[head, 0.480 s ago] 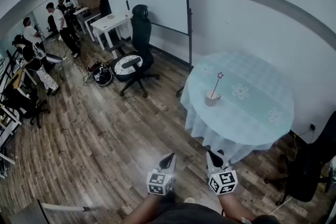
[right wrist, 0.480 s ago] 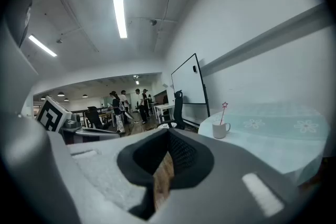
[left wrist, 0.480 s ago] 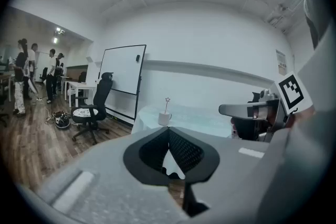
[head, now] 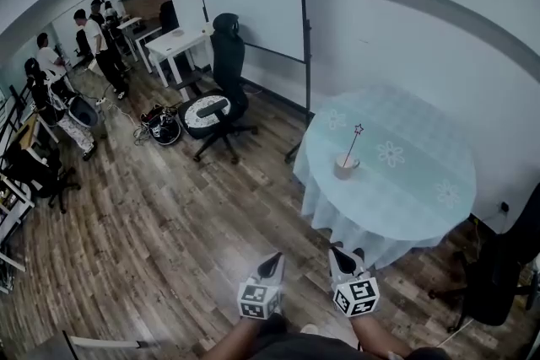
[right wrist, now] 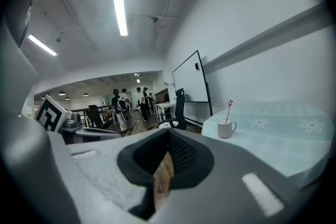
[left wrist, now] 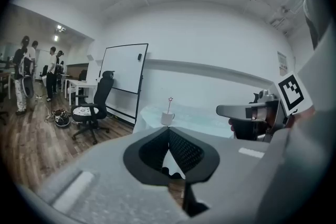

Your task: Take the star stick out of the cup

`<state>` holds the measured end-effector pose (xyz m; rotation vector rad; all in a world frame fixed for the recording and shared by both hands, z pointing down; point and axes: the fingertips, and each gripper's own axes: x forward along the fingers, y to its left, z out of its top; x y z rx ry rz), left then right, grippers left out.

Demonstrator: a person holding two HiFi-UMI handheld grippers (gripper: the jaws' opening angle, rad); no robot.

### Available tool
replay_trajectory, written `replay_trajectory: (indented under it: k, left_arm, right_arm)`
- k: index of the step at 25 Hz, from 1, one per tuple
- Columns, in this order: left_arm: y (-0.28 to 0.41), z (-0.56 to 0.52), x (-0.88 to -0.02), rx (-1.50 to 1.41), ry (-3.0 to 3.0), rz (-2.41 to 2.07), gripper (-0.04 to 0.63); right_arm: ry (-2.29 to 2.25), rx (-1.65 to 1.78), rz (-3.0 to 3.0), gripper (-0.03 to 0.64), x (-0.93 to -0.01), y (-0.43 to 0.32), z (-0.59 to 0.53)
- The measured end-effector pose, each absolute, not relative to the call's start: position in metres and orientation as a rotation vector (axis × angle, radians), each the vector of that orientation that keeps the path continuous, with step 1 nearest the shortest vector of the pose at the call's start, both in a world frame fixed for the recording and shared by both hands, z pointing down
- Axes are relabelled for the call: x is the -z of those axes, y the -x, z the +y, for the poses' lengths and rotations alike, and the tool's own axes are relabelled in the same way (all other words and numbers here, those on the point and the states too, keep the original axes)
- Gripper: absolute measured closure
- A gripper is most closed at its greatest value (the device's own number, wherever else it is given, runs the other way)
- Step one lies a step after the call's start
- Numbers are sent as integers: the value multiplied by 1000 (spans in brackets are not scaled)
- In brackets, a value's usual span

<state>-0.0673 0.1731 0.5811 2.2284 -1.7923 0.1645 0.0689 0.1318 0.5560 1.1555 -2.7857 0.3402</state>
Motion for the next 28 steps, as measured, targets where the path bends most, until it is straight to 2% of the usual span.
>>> replay_trajectory:
  k: [28]
  left_arm:
    - [172,81,-587,-131,-2272,-1711,589]
  right_arm:
    - [-1204,-322,-2754,614,-550,43,40]
